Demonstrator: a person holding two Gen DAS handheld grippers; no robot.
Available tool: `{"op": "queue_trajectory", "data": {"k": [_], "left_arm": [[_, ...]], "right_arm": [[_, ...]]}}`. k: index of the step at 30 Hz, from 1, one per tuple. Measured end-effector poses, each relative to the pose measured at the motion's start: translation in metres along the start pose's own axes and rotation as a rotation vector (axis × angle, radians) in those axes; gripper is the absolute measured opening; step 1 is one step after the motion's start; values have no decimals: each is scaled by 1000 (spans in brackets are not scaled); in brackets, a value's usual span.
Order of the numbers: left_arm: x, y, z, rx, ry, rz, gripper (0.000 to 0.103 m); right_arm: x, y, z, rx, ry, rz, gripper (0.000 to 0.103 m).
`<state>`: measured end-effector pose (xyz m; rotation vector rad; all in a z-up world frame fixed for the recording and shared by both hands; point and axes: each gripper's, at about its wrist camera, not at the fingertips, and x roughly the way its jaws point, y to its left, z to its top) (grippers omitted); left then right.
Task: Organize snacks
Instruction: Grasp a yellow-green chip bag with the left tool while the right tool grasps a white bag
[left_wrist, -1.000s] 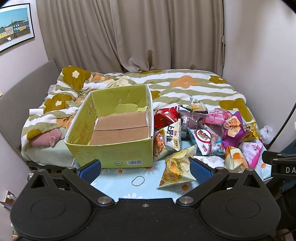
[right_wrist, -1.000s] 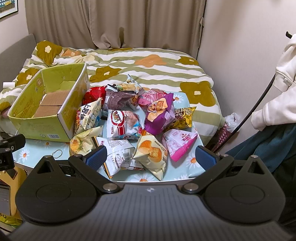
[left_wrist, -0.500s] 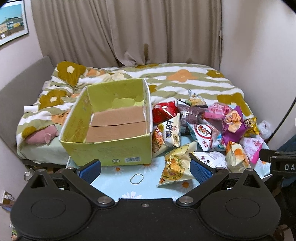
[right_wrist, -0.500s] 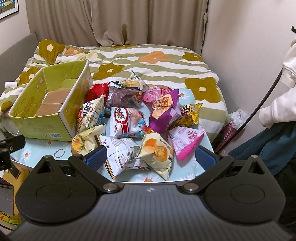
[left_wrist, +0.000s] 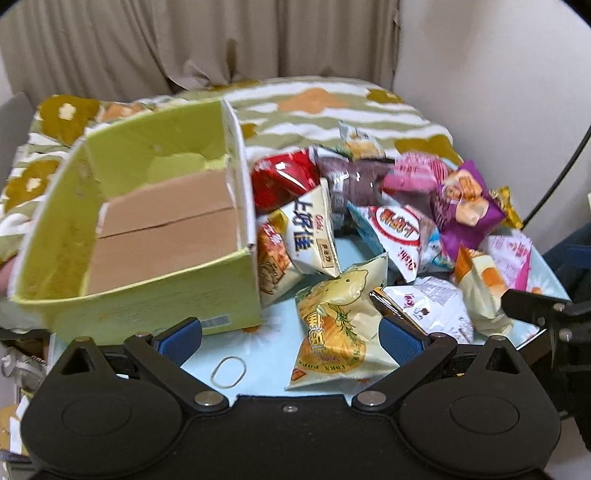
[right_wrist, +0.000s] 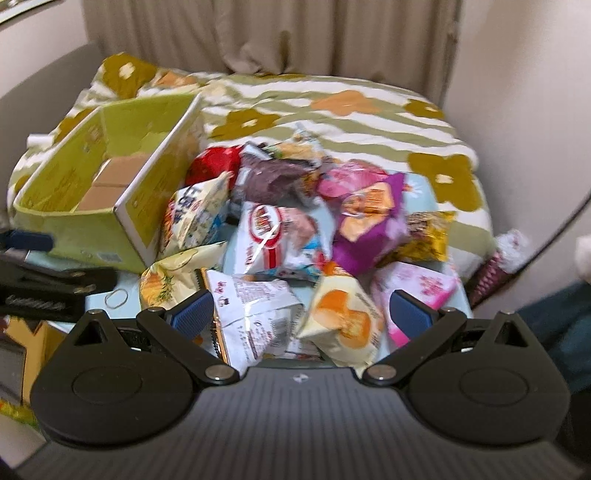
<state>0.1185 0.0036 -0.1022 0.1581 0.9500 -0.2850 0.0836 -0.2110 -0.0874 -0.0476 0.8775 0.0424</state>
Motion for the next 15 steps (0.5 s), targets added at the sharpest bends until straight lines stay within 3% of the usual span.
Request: {"op": "queue_trajectory", "data": {"k": [9,15], "left_arm": [[58,-1,7,37,97,-70,103],[86,3,7,6,161,-152,103]], "right_arm": [[51,20,2,-166,54,95,103],[79,25,2,-224,112,99,103]]}}
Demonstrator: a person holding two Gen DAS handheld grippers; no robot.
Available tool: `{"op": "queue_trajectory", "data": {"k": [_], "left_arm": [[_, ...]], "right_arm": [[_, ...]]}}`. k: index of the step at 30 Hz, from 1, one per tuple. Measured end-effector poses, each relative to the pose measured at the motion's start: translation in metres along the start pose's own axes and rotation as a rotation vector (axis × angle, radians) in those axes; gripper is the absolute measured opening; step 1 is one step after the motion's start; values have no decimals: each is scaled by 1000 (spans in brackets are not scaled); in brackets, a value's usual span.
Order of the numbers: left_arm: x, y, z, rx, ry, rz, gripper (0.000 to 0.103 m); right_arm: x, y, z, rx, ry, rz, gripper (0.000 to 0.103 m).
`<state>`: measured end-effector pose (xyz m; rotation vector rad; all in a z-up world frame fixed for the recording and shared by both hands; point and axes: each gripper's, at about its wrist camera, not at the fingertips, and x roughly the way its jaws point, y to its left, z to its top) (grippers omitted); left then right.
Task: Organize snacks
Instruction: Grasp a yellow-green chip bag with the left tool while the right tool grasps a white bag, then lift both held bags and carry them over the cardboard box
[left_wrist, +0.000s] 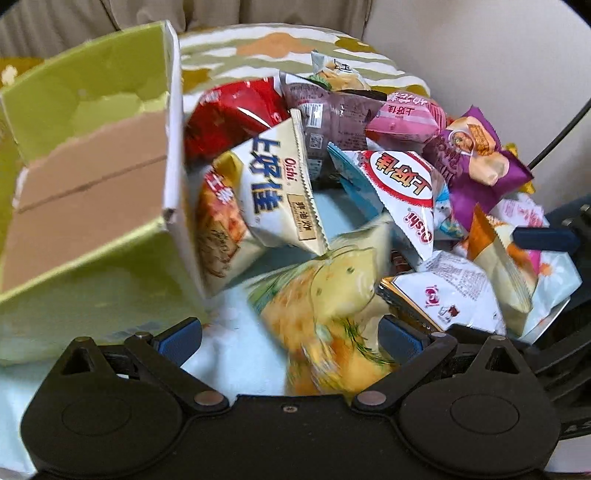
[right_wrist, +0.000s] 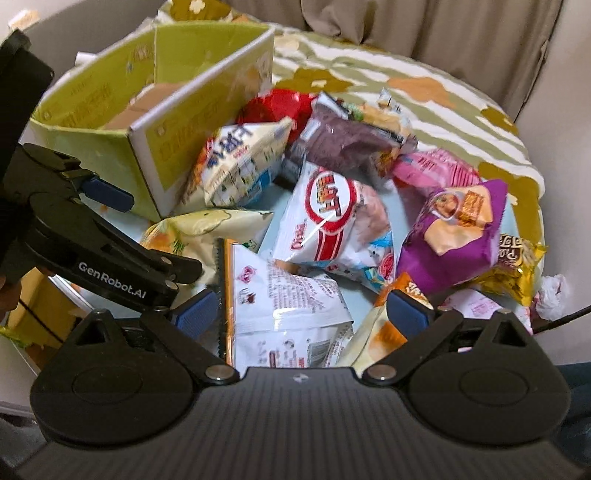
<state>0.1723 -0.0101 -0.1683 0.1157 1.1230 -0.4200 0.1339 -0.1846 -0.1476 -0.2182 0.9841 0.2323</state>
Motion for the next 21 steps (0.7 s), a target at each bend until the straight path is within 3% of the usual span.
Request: {"op": "queue_trajectory", "data": {"k": [11,13,15,21], "left_arm": [[19,6,5,-74,64,-153,87],[22,8,3,-102,70,-198,77],[23,10,2,-124,77,-232,55],[14,6,0,-77,60,-168,54]], "right_arm": [[14,-12,5,-50,52,62,103],[13,-13,6,-61,59,67,103],[13,-13,6,-75,60,71,103],[18,-6,8,-110,78,99,103]]}}
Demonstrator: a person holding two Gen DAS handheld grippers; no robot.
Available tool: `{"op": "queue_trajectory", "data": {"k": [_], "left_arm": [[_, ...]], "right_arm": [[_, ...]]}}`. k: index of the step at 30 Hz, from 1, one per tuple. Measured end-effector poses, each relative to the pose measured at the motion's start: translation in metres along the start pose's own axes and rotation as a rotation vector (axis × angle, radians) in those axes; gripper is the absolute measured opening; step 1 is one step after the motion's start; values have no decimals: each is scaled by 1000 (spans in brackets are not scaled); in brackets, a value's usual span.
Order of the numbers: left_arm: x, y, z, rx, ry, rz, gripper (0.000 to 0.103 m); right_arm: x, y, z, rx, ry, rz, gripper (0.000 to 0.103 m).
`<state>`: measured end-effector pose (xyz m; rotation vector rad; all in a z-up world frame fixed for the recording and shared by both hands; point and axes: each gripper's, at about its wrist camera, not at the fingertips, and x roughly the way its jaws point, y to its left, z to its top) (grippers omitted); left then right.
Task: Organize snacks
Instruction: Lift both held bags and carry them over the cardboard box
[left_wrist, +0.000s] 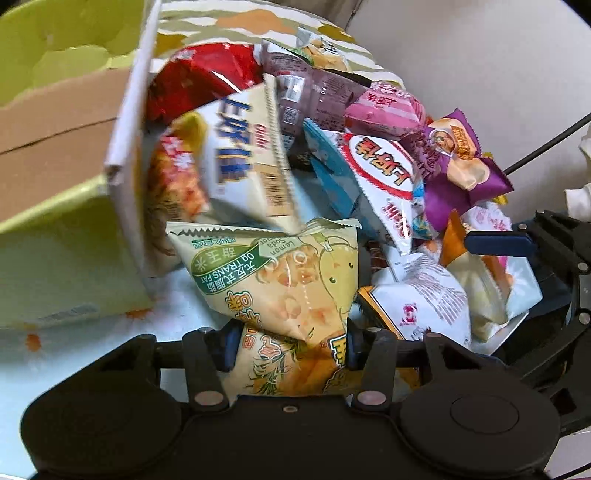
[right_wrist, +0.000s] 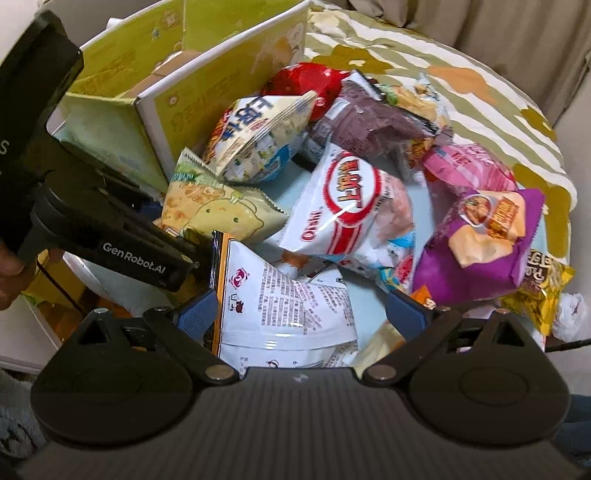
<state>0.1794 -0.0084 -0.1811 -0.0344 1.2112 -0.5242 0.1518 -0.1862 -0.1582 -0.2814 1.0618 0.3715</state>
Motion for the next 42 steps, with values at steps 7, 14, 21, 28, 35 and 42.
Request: {"op": "queue_trajectory", "data": {"k": [7,14,21,28,35,42], "left_arm": [[-7,6,-8,16,-4,57,54],[-9,-3,-17,61,-18,115,54],[-13,-8,-28,88,-33,175,53],[-15,-10,-35,79,-51,194,53],[-29,-14,-40,48,-78,209,52],[-57,-24,-45,27,-127,235,52]], "right_arm": [[16,4,1,5,43,51,103],[32,-6,4,75,87,164,103],[45,-4,7,21,98,220,103],[44,-9,4,10,63,226,98],[29,-11,-1,31,32,237,89],[2,-12,-1,29,-24,262,88]]}}
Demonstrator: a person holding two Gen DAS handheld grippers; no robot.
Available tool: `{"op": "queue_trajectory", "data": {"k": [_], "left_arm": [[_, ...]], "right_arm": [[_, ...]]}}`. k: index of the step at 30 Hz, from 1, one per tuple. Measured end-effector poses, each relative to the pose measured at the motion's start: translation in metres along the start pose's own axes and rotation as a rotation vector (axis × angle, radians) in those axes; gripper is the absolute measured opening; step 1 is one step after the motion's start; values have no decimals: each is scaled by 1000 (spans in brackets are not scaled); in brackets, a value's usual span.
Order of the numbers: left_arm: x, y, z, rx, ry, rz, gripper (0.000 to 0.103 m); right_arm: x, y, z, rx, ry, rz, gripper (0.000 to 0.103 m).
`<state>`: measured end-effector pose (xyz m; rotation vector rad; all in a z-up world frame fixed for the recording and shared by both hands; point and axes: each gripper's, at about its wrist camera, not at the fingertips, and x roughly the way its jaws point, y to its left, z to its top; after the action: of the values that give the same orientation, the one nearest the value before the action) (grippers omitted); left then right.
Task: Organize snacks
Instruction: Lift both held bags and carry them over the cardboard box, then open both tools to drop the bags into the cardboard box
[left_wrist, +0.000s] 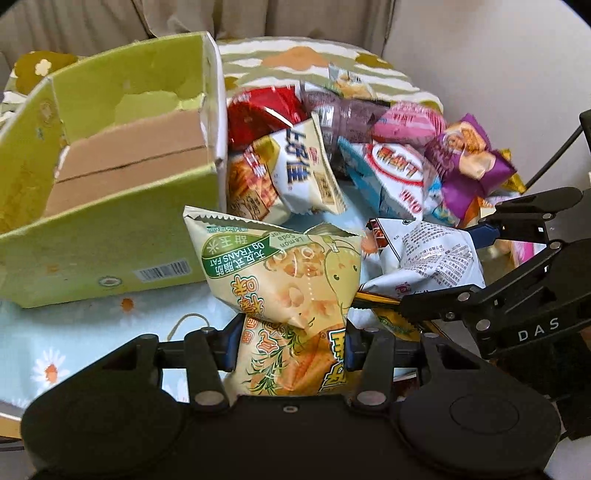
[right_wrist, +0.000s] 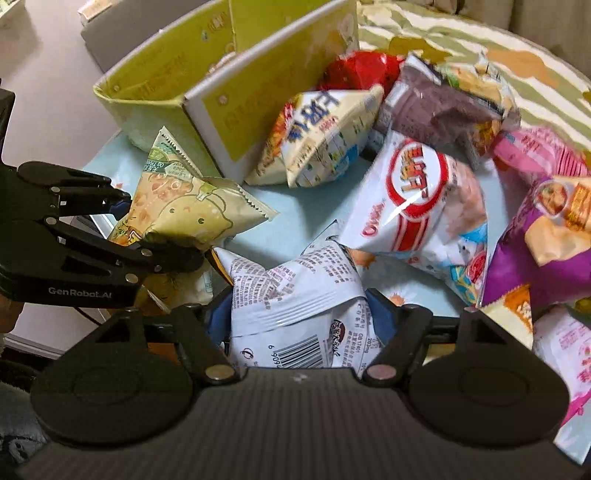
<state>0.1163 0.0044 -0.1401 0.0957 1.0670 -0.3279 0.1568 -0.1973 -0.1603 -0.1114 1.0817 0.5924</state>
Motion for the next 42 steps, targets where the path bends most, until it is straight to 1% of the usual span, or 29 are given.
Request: {"op": "queue_trajectory", "data": {"k": [6,9,13,18,23,28,33,36,38,41,42], "left_arm": [[-40,-1,7,-22,-75,32,52],[-60,0,15,-36,-121,53,52],[-83,7,28,-56,-184,100,53],[-99,34,54,-102,-241,132,53],[-101,76,91,-125,-273,153,53],[-91,123,130,-131,-273,158,53],[-72,165,165,-132,-254,163,53],[-47,194,184,-135,-210,146,53],[-28,208,192,-133,-178,126,53],[6,224,200,-117,-119,100,54],[16,228,201,-113,-106,92,55]], "right_arm": [[-34,8,12,-12,-54,23,88],[-54,12,24,-23,-100,14,88],[-77,15,47,-47,-173,4,89],[-90,22,86,-68,-249,-15,89],[-85,35,138,-44,-311,-33,89],[-67,48,193,16,-336,-57,89],[-36,51,252,114,-323,-91,89],[-11,53,281,159,-310,-97,89],[9,57,295,179,-305,-125,89],[38,59,305,235,-284,-153,89],[46,58,306,258,-274,-157,89]]}}
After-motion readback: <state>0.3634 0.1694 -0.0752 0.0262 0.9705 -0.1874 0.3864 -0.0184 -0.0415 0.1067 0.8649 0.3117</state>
